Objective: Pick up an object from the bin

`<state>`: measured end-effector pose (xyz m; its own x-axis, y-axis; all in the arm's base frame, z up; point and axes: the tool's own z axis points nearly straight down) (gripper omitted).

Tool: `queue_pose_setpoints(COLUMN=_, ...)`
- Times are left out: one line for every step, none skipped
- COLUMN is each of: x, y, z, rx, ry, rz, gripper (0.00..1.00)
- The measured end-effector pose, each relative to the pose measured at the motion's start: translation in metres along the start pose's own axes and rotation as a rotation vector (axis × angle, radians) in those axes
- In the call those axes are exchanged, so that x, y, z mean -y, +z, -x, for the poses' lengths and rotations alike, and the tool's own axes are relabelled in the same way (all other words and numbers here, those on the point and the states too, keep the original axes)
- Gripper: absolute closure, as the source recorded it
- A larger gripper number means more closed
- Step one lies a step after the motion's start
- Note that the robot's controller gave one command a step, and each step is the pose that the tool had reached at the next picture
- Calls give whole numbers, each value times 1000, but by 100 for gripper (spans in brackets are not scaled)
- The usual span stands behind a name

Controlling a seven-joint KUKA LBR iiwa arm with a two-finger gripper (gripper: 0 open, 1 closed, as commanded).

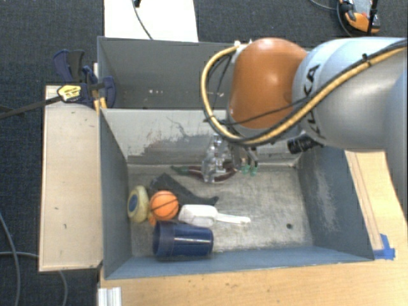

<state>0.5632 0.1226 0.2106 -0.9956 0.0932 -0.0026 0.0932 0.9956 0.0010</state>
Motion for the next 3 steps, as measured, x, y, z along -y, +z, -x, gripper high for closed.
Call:
queue_pose_setpoints(x=3, y=11, z=-4, rx=4, ry=46, rz=2, gripper=100)
queue_pose_setpoints(x=-19, y=89, z=-11, rx=1, ry=150, rz=1, gripper=0)
queue_pose_setpoints(x=-19, y=89, z=-11, rx=2, ry=150, rz=1, gripper=0)
